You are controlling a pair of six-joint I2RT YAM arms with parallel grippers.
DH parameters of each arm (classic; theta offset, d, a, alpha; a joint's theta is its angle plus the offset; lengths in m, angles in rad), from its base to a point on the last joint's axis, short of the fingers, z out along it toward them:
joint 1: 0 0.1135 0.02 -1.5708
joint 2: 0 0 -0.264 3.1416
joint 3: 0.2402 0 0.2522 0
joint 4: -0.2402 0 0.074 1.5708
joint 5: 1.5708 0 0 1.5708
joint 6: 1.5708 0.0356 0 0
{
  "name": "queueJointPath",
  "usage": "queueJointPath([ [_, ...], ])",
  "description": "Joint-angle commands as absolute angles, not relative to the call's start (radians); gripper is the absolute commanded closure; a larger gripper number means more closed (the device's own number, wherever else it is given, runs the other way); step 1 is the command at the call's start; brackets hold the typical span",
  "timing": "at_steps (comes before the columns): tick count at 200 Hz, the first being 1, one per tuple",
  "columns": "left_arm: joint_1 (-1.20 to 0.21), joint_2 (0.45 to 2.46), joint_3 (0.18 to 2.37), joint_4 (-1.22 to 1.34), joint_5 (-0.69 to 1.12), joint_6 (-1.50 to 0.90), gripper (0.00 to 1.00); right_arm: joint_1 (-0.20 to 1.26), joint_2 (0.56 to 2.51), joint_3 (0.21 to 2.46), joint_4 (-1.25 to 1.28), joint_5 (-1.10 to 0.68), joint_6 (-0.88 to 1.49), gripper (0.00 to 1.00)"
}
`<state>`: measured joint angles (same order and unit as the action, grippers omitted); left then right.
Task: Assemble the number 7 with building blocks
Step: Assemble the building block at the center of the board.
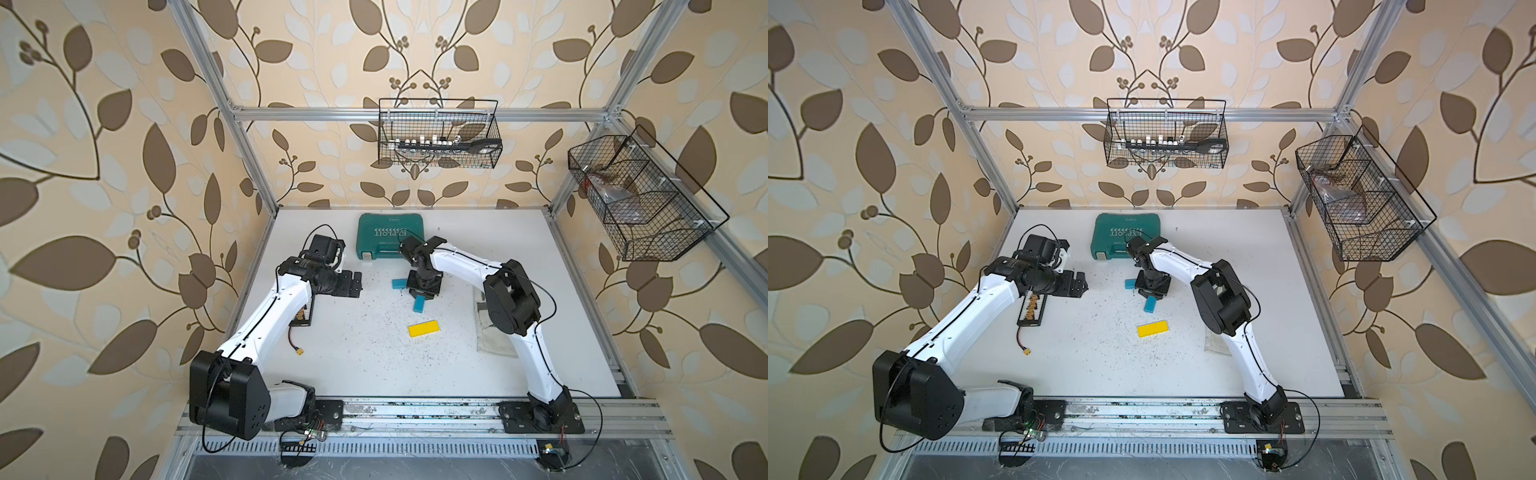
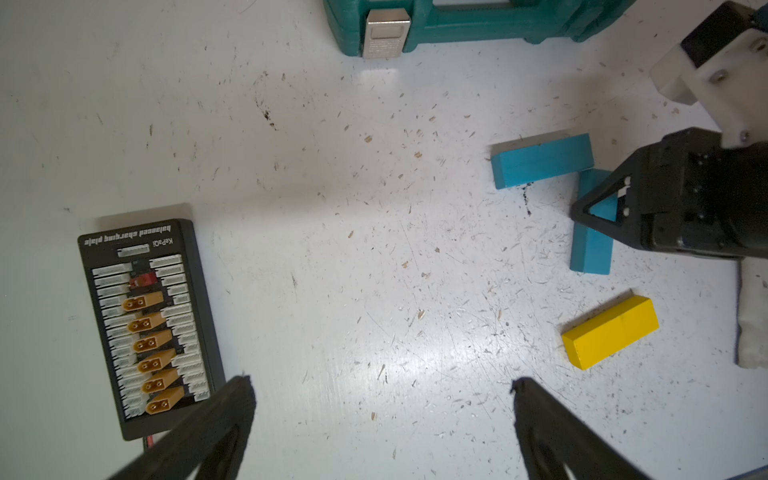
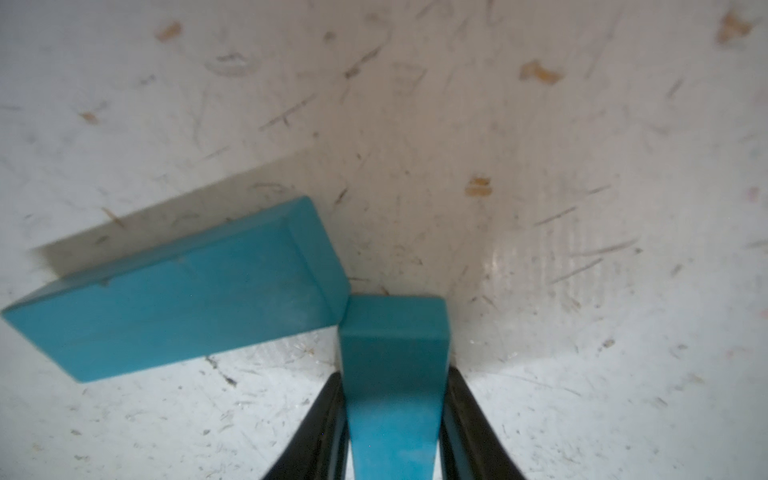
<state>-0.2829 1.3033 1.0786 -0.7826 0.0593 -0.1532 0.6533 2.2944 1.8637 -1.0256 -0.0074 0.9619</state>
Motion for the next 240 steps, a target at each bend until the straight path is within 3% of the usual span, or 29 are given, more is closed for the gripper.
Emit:
queueJointPath([
  [1, -0.288, 1.272, 1.072, -0.773, 0.059, -0.129, 0.01, 0.661, 2.330, 1.896, -0.993, 0.000, 0.980, 0.64],
  [23, -0.288, 1.270, 1.070, -0.774, 0.059, -0.127, 0.01, 0.662, 2.329, 1.886, -0.996, 0.000, 0.982, 0.61],
  [65, -0.288, 1.270, 1.065, -0.775, 0.064, -0.129, 0.01, 0.664, 2.298, 1.867, -1.019, 0.009, 1.000, 0.26],
  [79, -0.288, 1.267, 1.062, -0.773, 0.064, -0.129, 0.01, 0.667, 2.256, 1.841, -1.032, 0.008, 0.999, 0.21],
  [149, -0.288, 1.238, 1.014, -0.755, 0.093, -0.150, 0.01, 0.819, 1.859, 1.573, -1.063, -0.074, 1.128, 0.14],
  [240, -0.288, 1.199, 1.001, -0.786, 0.142, -0.156, 0.01, 0.834, 1.863, 1.326, -0.854, -0.092, 1.263, 0.18],
])
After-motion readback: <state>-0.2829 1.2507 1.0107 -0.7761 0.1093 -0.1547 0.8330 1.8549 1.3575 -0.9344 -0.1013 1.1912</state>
